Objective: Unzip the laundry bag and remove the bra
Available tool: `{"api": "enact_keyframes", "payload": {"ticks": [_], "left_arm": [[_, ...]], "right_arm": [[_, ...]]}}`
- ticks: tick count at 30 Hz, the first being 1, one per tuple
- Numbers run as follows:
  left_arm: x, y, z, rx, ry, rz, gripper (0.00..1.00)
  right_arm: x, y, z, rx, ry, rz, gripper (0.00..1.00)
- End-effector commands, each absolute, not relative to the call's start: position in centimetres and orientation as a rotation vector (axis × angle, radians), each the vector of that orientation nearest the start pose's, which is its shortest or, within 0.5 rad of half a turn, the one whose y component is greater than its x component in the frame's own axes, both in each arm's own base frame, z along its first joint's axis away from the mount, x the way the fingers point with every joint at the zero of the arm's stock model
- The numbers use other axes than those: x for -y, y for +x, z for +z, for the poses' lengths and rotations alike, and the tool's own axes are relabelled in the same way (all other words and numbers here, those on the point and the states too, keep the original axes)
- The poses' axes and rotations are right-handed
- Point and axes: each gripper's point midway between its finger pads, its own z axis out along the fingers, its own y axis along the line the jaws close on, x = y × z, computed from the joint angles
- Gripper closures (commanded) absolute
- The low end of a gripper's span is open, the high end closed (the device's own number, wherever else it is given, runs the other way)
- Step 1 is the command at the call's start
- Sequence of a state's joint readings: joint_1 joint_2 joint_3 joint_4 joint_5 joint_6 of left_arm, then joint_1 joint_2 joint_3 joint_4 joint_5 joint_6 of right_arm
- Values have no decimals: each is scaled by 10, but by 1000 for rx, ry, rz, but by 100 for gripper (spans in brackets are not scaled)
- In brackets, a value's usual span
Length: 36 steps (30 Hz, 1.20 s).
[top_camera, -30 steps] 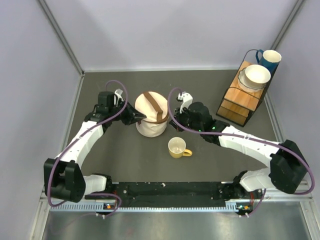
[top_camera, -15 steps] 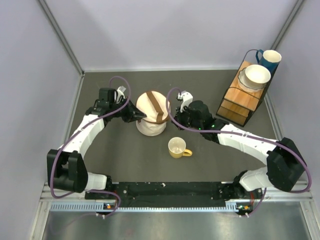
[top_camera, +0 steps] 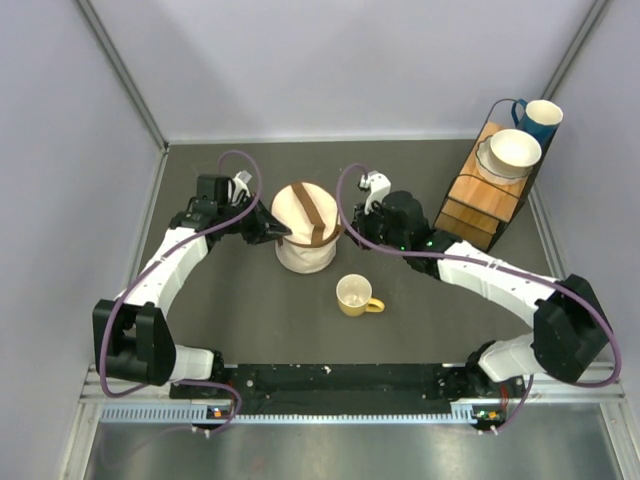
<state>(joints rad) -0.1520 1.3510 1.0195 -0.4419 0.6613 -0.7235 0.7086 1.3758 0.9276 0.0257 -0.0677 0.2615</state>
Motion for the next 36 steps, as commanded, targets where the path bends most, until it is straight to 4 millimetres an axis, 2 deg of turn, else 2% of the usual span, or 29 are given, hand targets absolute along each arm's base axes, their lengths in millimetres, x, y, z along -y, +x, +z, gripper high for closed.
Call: {"api": "enact_keyframes", "payload": {"ticks": [1, 3, 5, 8, 11, 13, 15, 16, 19, 20, 23, 25, 26, 28, 29, 32, 36], "left_arm": [[173, 313, 209, -2356, -314, -1168, 100], [171, 312, 215, -2340, -332, -1151, 100], [165, 312, 219, -2322, -366, -1109, 100], [159, 308, 231, -2284, -384, -1059, 100], [155, 303, 244, -2259, -372, -1025, 100], [153, 301, 251, -2246, -369, -1008, 100], [152, 301, 250, -2248, -375, -1000, 100], [152, 300, 248, -2252, -382, -996, 100], [153, 298, 236, -2278, -411, -1010, 100], [154, 296, 229, -2289, -428, -1021, 100], [153, 295, 221, -2293, -455, -1017, 100], [154, 294, 220, -2293, -465, -1034, 100], [155, 294, 217, -2300, -468, -1043, 100], [157, 294, 216, -2307, -476, -1056, 100], [157, 294, 214, -2314, -480, -1059, 100], [158, 294, 214, -2316, -488, -1063, 100], [159, 293, 215, -2317, -490, -1075, 100]], "right_arm": [[-292, 320, 207, -1976, -493, 673, 67], [-289, 315, 215, -1978, -496, 679, 43], [-284, 313, 222, -1971, -478, 671, 33], [-280, 309, 242, -1928, -464, 683, 27], [-286, 303, 260, -1892, -488, 702, 26], [-299, 295, 271, -1862, -527, 695, 25], [-314, 284, 273, -1839, -595, 656, 24], [-322, 285, 276, -1831, -609, 647, 24], [-344, 275, 277, -1824, -658, 673, 23], [-351, 275, 270, -1845, -665, 678, 23], [-368, 269, 270, -1841, -680, 682, 23], [-377, 266, 271, -1826, -702, 662, 23], [-384, 258, 268, -1815, -744, 646, 23], [-390, 257, 261, -1810, -772, 608, 23], [-399, 248, 261, -1781, -809, 613, 24], [-410, 240, 254, -1737, -866, 588, 28], [-424, 237, 247, -1694, -944, 544, 35]]}}
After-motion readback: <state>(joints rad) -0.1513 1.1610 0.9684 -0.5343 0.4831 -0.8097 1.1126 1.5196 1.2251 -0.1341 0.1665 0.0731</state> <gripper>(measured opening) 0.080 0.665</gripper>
